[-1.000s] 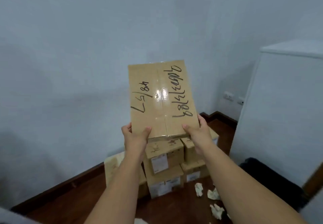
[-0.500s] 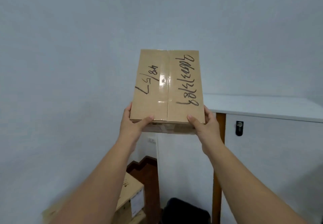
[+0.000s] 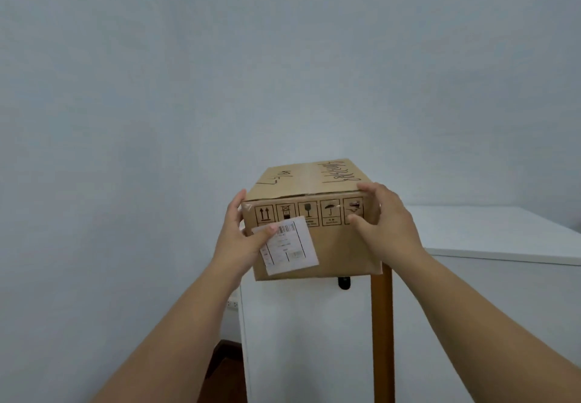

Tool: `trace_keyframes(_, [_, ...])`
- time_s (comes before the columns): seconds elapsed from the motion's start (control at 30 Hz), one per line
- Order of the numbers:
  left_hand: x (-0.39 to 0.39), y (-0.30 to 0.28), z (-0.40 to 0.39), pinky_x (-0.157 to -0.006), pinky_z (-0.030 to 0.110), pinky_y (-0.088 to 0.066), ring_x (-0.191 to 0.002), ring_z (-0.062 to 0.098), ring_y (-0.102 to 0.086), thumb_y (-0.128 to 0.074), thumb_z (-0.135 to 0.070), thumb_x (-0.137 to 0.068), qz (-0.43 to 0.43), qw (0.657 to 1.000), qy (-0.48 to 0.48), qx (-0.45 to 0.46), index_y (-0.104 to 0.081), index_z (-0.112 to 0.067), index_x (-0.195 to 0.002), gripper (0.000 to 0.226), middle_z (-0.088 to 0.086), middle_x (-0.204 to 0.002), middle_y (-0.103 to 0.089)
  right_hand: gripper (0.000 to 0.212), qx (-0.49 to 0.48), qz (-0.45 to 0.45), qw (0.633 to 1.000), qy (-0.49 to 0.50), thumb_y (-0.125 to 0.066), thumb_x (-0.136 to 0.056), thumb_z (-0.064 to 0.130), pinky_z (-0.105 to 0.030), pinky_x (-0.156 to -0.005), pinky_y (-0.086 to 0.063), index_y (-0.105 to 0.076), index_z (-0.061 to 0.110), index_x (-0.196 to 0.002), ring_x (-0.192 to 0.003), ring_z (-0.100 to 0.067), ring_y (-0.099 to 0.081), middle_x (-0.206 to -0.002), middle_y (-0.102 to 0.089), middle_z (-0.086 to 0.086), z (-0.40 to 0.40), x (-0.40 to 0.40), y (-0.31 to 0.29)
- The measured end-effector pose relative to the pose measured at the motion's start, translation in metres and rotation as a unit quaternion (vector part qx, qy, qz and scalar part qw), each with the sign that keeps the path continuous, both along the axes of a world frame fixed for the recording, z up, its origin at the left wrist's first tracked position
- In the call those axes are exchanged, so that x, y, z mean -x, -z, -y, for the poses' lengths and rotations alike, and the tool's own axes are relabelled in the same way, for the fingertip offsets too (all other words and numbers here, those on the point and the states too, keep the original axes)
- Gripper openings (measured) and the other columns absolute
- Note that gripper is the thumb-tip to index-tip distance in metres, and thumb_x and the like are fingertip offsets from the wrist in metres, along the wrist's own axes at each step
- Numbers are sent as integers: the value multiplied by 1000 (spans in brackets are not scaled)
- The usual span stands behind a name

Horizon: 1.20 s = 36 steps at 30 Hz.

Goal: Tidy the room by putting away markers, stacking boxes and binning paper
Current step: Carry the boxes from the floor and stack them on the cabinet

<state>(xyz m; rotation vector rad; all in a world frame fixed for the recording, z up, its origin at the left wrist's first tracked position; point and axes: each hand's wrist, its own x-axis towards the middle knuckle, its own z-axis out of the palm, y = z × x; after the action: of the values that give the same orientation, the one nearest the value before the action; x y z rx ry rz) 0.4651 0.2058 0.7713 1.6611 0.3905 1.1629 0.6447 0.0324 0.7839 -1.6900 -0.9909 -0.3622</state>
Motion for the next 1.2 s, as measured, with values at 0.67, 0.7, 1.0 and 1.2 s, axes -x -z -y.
trace_keyframes(0.67, [-108,28,-144,-121,39,-18,-147,20,-21,-61,-17,-91,-268,957,-67,-91,-11,-24,-157,83,1,-160,-17,53,88,100,991,27,-56,-91,13,-32,-77,-44,-36,34,-136,-111,-23,-57,-147,-29,12,-158,-109,-18])
trace_keyframes(0.7, [-113,30,-149,-122,42,-12,-148,21,-18,-59,-20,-93,-285,950,-78,-103,-10,-24,-157,81,1,-162,-13,54,89,99,991,23,-56,-91,12,-32,-77,-44,-36,34,-135,-111,-23,-57,-147,-29,12,-164,-113,-18])
trace_keyframes(1.0, [-152,69,-178,-114,53,18,-151,17,-11,-15,-48,-102,-401,844,-202,-294,-20,-19,-155,61,5,-165,-5,57,96,87,991,28,-53,-91,9,-32,-79,-40,-32,34,-137,-106,-23,-57,-145,-28,15,-201,-146,-18])
trace_keyframes(1.2, [-160,60,-187,-120,48,1,-149,19,-19,-17,-51,-99,-488,800,-183,-299,-22,-21,-155,63,-4,-163,-19,55,99,95,990,30,-53,-92,12,-32,-75,-39,-31,36,-137,-101,-25,-57,-144,-29,11,-227,-146,-17])
